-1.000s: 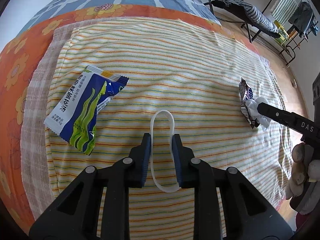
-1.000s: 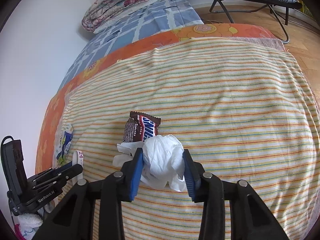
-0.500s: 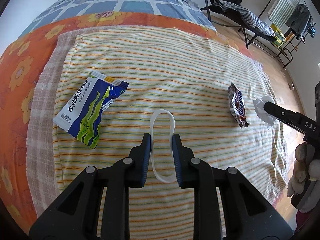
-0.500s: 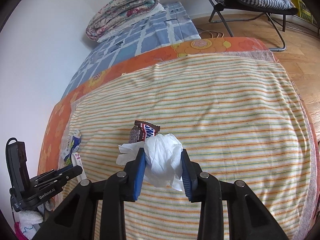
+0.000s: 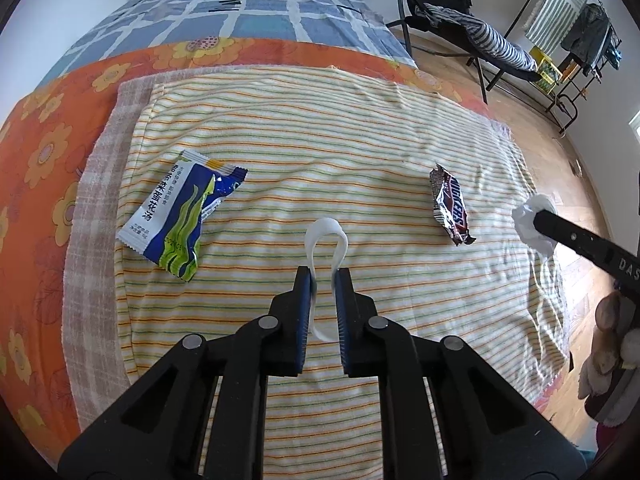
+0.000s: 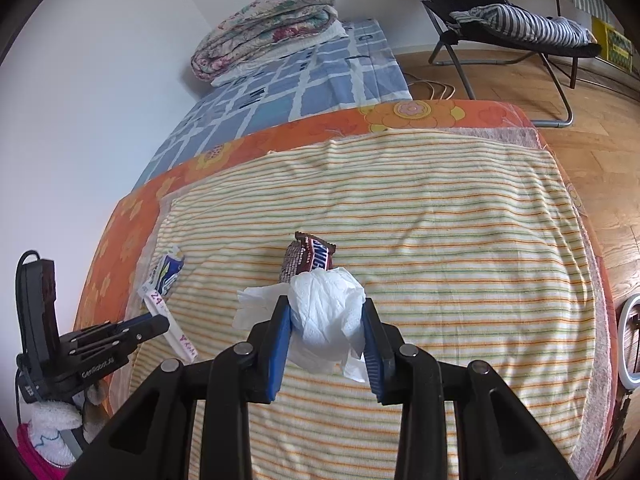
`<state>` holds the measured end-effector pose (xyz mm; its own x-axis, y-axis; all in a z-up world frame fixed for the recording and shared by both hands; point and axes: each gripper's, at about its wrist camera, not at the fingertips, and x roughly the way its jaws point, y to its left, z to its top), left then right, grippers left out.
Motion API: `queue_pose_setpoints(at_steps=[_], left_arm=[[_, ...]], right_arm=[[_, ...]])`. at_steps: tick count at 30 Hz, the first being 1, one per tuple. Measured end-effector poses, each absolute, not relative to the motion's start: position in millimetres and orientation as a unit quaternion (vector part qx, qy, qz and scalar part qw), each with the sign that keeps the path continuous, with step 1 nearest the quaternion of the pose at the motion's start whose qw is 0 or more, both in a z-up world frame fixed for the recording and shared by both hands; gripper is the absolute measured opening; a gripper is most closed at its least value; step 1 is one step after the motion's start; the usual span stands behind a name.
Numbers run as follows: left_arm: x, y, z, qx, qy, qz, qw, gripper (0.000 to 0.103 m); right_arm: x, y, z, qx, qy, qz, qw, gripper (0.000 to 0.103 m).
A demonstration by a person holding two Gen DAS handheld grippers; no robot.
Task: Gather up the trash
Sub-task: 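Lift the wristband and tissue and carry them toward the blue basket, then lower the wristband and tissue into the blue basket with both tools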
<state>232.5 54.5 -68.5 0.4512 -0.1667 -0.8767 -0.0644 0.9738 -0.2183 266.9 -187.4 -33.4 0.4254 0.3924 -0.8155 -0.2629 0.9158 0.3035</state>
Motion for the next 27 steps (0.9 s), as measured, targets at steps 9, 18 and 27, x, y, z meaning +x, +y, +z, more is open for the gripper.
queue_pose_setpoints(at_steps=[9,18,27], left_arm=[[211.7,48.4,-48.3,-0.104,0.51,-0.041,0.853,0.009],[162.2,51.1,-15.2,-0.095,0.491,-0.052,0.864,0.009],[94.6,51.2,3.2,-0.089,0.485,-0.063,0.868,0.009]], right_arm=[[239.0,-184.6,-27.3,0.047,0.499,0.212,0.839,0.034],[191.2,-177.2,-14.1,0.029,0.497,0.24,0.833,0.033],[130.3,-171.4,0.8,0.013,0.494,0.262,0.829,0.034]])
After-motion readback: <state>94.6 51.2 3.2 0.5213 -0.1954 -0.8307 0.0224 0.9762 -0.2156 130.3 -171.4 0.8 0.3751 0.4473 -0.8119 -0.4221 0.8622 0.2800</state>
